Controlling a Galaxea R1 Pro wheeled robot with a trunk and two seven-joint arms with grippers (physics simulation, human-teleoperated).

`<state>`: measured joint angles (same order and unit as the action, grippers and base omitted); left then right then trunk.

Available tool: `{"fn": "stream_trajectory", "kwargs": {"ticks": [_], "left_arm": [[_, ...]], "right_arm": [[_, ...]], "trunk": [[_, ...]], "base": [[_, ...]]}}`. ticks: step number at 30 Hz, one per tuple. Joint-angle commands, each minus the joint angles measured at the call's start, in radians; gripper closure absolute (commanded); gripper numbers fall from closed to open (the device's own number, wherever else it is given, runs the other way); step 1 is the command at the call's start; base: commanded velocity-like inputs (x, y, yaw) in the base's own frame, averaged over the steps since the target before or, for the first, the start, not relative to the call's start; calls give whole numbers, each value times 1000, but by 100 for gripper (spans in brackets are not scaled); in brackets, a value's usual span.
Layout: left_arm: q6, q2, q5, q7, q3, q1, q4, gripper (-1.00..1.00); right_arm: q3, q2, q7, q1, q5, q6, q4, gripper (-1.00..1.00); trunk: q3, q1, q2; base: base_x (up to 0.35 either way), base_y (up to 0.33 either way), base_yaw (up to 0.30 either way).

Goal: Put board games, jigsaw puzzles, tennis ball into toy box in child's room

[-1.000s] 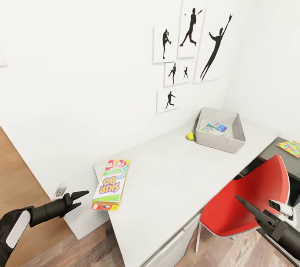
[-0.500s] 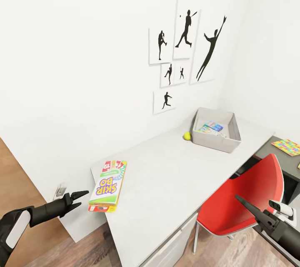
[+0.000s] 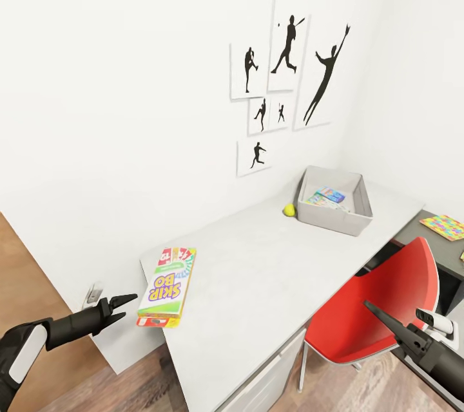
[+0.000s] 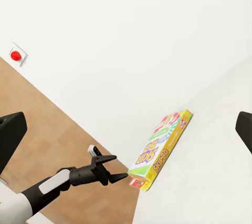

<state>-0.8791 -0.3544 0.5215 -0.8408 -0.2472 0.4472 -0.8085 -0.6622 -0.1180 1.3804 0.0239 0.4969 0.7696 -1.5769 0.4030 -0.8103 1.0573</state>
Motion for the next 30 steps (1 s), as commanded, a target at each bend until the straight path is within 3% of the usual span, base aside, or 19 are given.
{"fn": "stream_trajectory", "kwargs": {"ticks": [1, 10, 23, 30], "left_arm": [[-4, 0, 0, -3, -1, 1, 0, -100], [-5, 1, 0, -2, -1, 1, 0, -100], [-6, 2, -1, -1, -1, 1, 0, -100], [-6, 5, -1, -1, -1, 1, 0, -100]], "right_arm": [[0, 0, 2, 1, 3, 9, 0, -100], [0, 0, 2, 1, 2, 9, 0, -100], [0, 0, 2, 1, 2, 9, 0, -100], [0, 0, 2, 1, 2, 9, 0, -100]], "trunk": [[1, 0, 1], [29, -35, 64], [29, -35, 64], [48, -58, 106]], "base": [[0, 0, 0], [0, 0, 0], [0, 0, 0], [0, 0, -3]]}}
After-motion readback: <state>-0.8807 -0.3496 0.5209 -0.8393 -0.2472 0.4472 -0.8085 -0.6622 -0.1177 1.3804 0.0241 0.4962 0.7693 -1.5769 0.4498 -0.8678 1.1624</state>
